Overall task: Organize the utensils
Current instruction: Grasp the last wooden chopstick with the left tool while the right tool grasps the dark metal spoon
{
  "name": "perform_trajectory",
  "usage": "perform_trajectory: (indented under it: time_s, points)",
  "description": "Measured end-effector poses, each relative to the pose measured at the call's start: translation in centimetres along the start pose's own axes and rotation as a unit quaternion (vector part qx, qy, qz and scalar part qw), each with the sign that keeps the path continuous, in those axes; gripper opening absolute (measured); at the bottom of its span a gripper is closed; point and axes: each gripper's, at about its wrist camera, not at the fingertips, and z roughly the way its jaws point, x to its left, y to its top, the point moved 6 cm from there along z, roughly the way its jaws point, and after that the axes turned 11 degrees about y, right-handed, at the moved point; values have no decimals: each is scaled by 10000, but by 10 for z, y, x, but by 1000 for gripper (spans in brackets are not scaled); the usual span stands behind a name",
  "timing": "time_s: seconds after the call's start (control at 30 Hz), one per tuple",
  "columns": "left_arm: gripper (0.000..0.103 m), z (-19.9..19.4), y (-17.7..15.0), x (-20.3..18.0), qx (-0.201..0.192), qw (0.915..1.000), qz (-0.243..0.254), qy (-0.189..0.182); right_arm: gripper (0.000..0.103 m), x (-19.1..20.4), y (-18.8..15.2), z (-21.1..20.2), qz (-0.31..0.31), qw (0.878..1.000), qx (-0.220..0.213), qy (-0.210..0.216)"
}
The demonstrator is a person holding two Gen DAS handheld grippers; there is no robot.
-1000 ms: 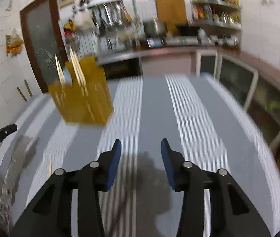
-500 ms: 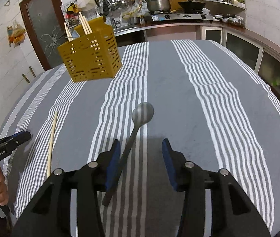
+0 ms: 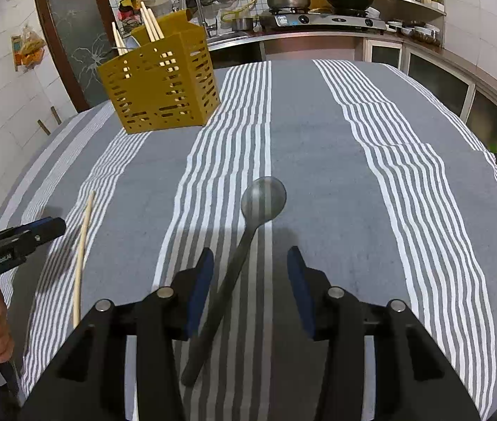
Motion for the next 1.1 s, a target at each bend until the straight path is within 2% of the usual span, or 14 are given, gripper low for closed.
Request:
perform_trajectory:
  time_s: [0.2, 0.33, 0.47, 0.6, 0.67, 0.93, 1.0, 1.1]
  points:
    - [41, 28, 9, -15, 307, 9994, -11, 151, 44, 2, 1, 8, 20, 9999, 116, 26]
    - [39, 38, 15, -22, 229, 9988, 224, 364, 43, 3, 2, 14, 0, 9997, 250, -20]
    - [19, 45, 22, -20, 192, 9980, 384, 465, 42, 0, 8, 22, 23, 9991, 426, -64]
    - [9, 48, 26, -19, 178, 9971, 568, 465, 22, -4, 12, 30, 79, 9983, 571, -112]
    - [4, 47, 26, -20, 184, 9968, 647, 441, 17, -3, 13, 35, -28, 9975, 678, -189]
    - [4, 45, 23, -23, 204, 9956, 851, 327, 13, 0, 16, 37, -248, 9948, 955, -249]
    - [4, 45, 24, -23, 216, 9956, 862, 305, 8, -1, 19, 36, -216, 9950, 949, -229]
    - [4, 44, 24, -22, 219, 9958, 849, 252, 7, -2, 20, 35, -112, 9963, 850, -112]
